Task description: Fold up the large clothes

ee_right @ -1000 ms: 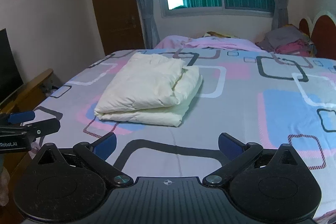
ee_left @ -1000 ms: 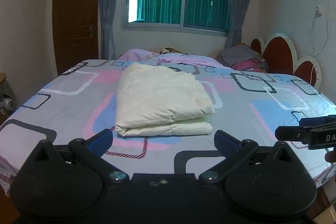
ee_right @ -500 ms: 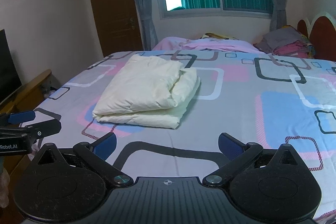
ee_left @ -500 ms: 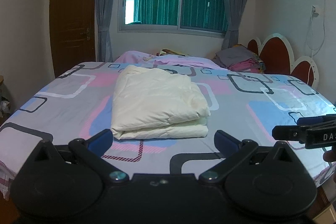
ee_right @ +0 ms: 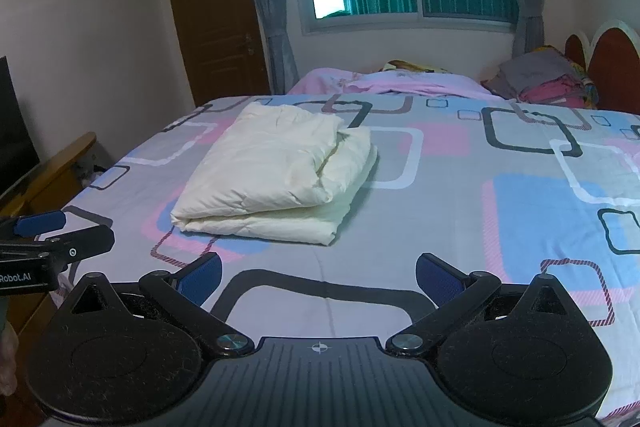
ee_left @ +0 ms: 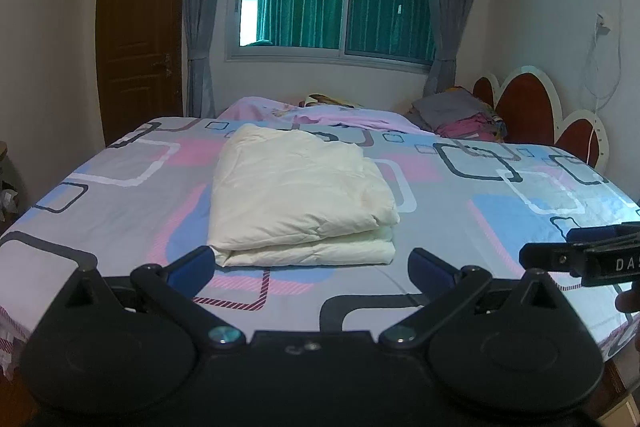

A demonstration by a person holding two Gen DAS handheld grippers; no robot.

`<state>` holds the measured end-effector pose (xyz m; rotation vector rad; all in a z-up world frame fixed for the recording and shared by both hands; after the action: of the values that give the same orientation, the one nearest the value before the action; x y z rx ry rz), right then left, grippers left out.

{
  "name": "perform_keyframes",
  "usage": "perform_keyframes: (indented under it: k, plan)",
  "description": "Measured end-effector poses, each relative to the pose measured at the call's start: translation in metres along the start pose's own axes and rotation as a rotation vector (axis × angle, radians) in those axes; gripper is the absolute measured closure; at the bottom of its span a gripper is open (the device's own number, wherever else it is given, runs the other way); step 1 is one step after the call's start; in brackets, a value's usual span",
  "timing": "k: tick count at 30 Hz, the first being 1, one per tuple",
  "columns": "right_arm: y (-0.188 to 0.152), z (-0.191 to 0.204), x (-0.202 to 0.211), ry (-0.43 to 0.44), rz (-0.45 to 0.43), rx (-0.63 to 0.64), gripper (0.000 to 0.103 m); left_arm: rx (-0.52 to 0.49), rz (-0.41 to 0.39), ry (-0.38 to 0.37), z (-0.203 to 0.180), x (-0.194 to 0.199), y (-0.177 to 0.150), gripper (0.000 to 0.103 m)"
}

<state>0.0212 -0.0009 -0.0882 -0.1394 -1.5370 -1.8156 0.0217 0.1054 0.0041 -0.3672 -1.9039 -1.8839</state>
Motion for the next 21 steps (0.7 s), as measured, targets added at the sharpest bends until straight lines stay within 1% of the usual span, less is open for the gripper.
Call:
perform_keyframes:
  k: [21]
  plan:
    - [0.0026,-0.0046,-0.0004,0.011,0.002,0.009,0.001,0.005,-0.004,0.009,0.0021,0.0008,-0.0009,0.001]
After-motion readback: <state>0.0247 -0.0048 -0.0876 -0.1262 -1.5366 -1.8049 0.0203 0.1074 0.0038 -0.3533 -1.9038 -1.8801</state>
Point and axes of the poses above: each gripper's, at about its wrist camera, not at the fingertips, and x roughly against the way its jaws point, z to its left, y to its top, the point moved 7 cm from there along -x, roughly the way its jaws point, and after that the axes turned 9 degrees about y, right-handed, at the moved point
